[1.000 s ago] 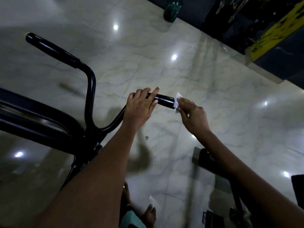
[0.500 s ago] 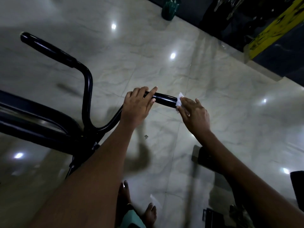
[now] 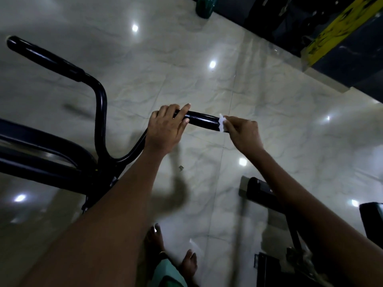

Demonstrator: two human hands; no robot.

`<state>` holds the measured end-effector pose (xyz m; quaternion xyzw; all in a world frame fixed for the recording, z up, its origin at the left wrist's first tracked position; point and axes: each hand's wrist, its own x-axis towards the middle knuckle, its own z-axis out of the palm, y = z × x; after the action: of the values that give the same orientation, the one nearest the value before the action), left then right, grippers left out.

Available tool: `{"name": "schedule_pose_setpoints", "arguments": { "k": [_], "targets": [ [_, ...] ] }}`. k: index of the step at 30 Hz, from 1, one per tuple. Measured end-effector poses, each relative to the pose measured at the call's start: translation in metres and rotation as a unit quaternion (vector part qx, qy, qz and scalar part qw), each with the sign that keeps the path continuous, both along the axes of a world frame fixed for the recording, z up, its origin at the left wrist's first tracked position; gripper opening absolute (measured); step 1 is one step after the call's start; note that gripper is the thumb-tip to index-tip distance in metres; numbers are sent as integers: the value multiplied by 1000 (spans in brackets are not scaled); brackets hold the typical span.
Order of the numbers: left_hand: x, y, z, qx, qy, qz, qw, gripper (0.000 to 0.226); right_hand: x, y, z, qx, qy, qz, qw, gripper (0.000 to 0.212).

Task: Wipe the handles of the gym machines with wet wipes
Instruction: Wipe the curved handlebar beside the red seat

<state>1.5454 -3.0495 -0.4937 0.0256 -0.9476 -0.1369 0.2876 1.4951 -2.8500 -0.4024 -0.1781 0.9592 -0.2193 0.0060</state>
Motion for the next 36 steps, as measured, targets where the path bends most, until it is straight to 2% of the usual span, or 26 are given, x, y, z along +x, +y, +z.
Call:
{"name": "schedule_pose_setpoints", "arguments": {
  "k": [5,7,8,9,11,12,13,14,16,19,21,22,25,28,31,36],
  "targets": [
    [0,-1,-2,2,3,-3,1000,41,-9,2,7,-71,-103,-74,989,37],
    [0,0,-2,0,3,-2,1000,41,-10,4,5,-131,-163,-132,969,37],
    [0,0,-1,-2,4,-2,1000,42,-11,5,3,-202,-218,-163,941,32],
    [0,0,-1,-3,5,-1,1000,42,-11,7,0,-294,-282,-194,893,25],
    [-1,-1,-2,-5,6,0,1000,41,-7,11,-7,-457,-367,-233,776,18],
    [-1,-1,-3,-8,6,1,1000,41,-3,12,-10,-497,-380,-241,742,19],
    [-1,-1,-3,-13,8,3,1000,41,3,12,-12,-509,-379,-241,734,21],
    [-1,-1,-4,-16,9,3,1000,41,10,12,-15,-510,-364,-236,743,23],
    [-2,-1,-4,-20,9,0,1000,41,23,6,-21,-468,-281,-244,801,28],
    [-3,-2,-5,-20,13,0,1000,41,33,-1,-34,-290,-80,-256,919,20],
    [-3,-3,-5,-18,19,-3,1000,41,35,-3,-38,-158,14,-203,966,18],
    [-3,-3,-5,-17,23,-4,1000,41,35,-3,-37,-127,55,-170,976,25],
    [-3,-4,-5,-16,27,-5,999,41,28,3,-44,-94,165,-62,980,36],
    [-2,-3,-6,-12,23,-10,1000,41,14,19,-55,11,251,38,967,40],
    [-4,-3,-6,-15,25,-6,1000,42,3,22,-52,53,288,113,949,37],
    [-4,0,-6,-17,33,-6,999,41,-9,35,-58,40,305,191,932,36]
  ]
}}
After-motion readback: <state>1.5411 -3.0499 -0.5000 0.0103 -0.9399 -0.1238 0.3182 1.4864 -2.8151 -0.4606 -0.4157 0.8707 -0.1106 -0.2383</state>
